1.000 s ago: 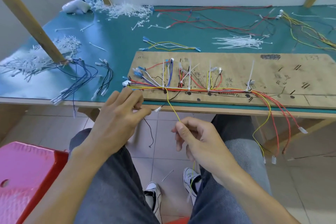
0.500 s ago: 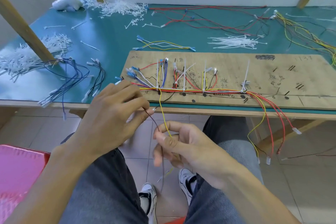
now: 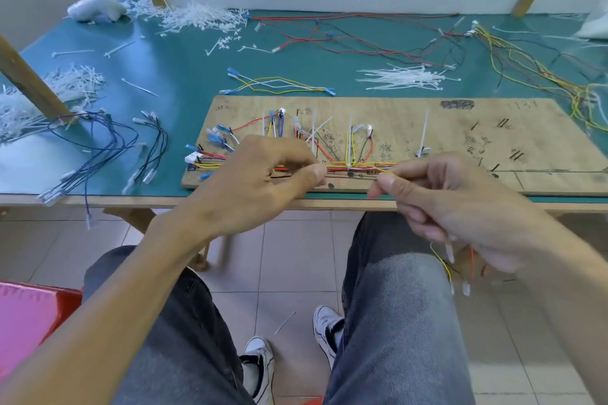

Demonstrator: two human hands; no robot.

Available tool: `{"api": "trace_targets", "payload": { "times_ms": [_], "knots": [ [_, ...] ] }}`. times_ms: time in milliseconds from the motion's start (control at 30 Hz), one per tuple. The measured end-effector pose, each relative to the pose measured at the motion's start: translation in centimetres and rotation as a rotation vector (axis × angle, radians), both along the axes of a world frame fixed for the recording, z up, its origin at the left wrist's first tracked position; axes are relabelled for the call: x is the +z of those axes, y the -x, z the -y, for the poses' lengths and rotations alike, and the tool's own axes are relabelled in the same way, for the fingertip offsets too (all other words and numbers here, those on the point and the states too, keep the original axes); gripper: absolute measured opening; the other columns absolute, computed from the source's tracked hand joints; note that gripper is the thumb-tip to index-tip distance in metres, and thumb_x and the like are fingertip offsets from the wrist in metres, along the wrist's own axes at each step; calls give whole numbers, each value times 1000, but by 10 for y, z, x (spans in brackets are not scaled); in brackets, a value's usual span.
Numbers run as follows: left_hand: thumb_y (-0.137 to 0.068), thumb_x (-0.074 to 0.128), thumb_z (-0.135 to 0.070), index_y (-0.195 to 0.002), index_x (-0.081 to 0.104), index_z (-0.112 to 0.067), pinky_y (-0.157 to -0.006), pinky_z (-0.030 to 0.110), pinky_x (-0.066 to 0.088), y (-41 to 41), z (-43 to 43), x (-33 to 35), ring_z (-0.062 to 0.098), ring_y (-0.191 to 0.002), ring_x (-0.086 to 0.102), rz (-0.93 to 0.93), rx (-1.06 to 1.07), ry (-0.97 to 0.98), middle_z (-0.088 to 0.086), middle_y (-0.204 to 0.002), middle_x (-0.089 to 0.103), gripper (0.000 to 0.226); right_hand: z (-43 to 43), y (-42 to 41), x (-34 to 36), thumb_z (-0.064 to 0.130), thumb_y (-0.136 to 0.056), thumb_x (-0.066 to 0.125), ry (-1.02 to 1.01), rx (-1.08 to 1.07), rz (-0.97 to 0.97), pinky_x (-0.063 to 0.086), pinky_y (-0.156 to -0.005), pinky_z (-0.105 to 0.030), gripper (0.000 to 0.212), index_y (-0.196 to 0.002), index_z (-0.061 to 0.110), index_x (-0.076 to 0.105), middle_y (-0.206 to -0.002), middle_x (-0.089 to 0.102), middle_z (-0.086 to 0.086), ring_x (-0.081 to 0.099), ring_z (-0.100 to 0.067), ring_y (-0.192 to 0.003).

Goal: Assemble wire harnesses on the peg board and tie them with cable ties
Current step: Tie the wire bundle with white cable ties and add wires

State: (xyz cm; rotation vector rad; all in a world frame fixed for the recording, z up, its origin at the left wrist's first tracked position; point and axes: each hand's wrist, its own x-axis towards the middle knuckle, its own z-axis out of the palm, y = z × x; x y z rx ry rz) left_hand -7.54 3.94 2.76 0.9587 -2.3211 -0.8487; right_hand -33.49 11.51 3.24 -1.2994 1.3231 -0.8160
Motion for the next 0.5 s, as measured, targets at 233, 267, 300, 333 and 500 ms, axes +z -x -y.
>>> {"api": "trace_targets", "payload": {
  "times_ms": [233, 267, 300, 333, 500],
  "knots": [
    [-99, 64, -36, -89, 80, -24, -71, 47, 56, 3, 0, -15, 20, -67, 66, -173, 257, 53, -7, -65, 67, 22, 13, 32, 7, 38, -81, 80, 104, -169, -102, 33, -42, -16, 21, -90, 20, 85, -60, 51, -6, 39, -13, -46],
    [-97, 64, -39, -86, 80, -28, -71, 46, 57, 2, -1, -16, 20, -67, 68, -181, 292, 60, -7, -64, 68, 23, 15, 34, 7, 40, -80, 80, 118, -187, -95, 32, -42, -16, 23, -91, 21, 85, -61, 53, -6, 39, -11, -47],
    [-96, 64, -42, -83, 79, -31, -69, 43, 57, 1, -1, -17, 18, -67, 70, -185, 326, 67, -9, -64, 70, 23, 16, 36, 7, 41, -80, 80, 131, -197, -87, 32, -43, -16, 24, -92, 21, 85, -62, 53, -6, 40, -10, -49],
    [-95, 65, -45, -81, 79, -32, -66, 40, 56, -1, -1, -17, 15, -66, 70, -183, 357, 72, -12, -66, 71, 23, 17, 38, 7, 40, -82, 80, 143, -196, -81, 31, -45, -17, 22, -93, 22, 85, -63, 53, -5, 40, -10, -52],
    [-90, 66, -39, -77, 78, -34, -56, 22, 52, -4, 3, -23, 5, -52, 63, -199, 536, 41, -9, -57, 69, 18, 25, 43, 4, 28, -97, 74, 196, -189, -54, 25, -51, -21, 16, -94, 18, 85, -62, 53, -3, 36, -16, -55]
  ]
}}
